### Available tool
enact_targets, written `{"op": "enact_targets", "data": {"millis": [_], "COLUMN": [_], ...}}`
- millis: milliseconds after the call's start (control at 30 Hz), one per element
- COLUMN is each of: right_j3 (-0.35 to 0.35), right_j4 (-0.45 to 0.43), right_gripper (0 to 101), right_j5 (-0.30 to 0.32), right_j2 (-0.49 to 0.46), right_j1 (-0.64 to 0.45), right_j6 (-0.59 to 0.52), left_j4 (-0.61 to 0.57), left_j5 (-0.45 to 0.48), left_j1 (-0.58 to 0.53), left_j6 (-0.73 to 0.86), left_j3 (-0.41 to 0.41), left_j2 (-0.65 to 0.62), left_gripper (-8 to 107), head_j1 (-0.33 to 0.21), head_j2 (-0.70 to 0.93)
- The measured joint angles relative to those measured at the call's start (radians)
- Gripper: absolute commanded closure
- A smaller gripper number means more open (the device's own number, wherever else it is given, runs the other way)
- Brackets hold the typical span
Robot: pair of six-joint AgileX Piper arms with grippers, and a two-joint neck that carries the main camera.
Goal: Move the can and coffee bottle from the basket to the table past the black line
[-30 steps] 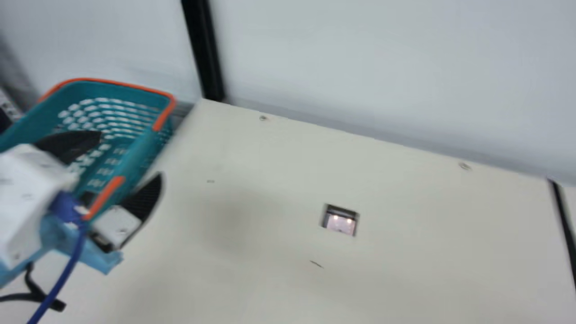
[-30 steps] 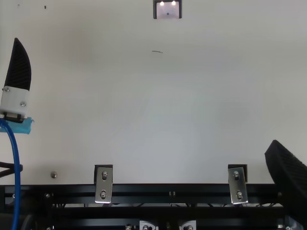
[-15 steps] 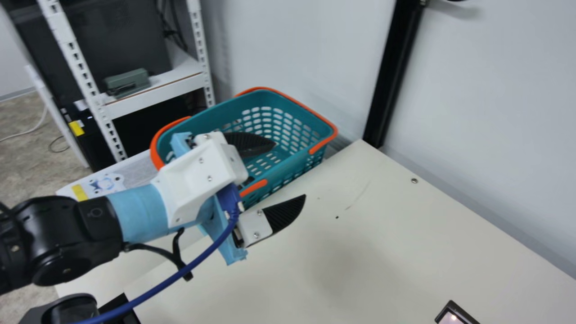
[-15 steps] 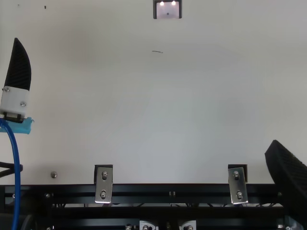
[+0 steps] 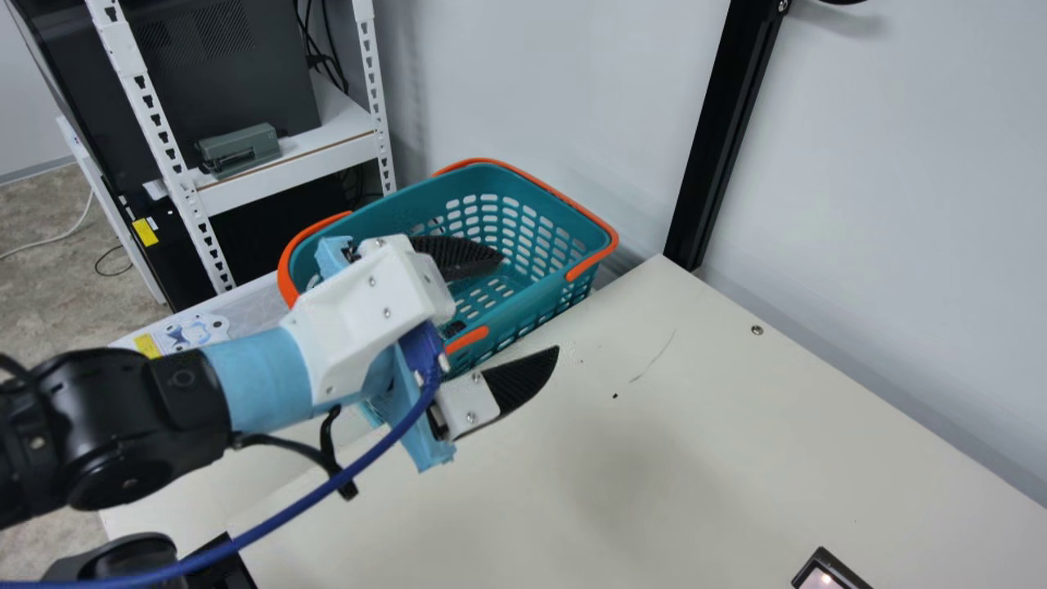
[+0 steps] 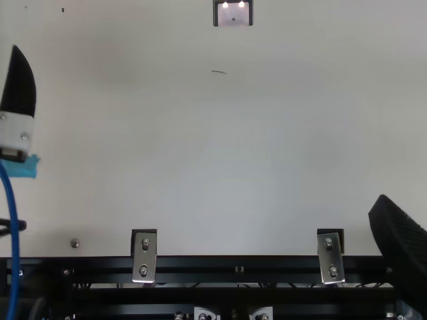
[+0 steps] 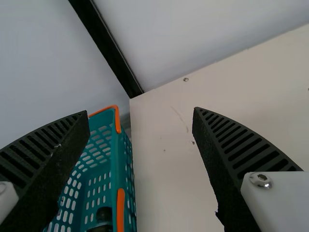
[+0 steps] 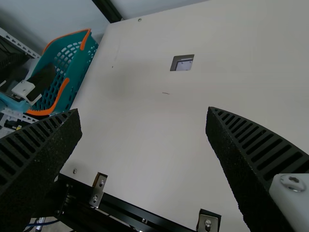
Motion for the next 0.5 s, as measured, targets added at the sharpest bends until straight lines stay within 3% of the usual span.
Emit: {"op": "enact_targets", "data": {"millis": [500], "right_j3": [0.000], "right_j4": [0.000], "right_gripper": [0], "right_j5": [0.000], "right_j2": [0.000], "right_j1": [0.000], "right_j6": [0.000], "left_j4": [-0.059], "left_j5": [0.005], "left_j1": [0.252], "left_j6": [-0.153], "left_j3": [-0.189], "left_j2": [0.238], "left_gripper": [9], "head_j1": [0.005], "head_j2": [-0.005]}}
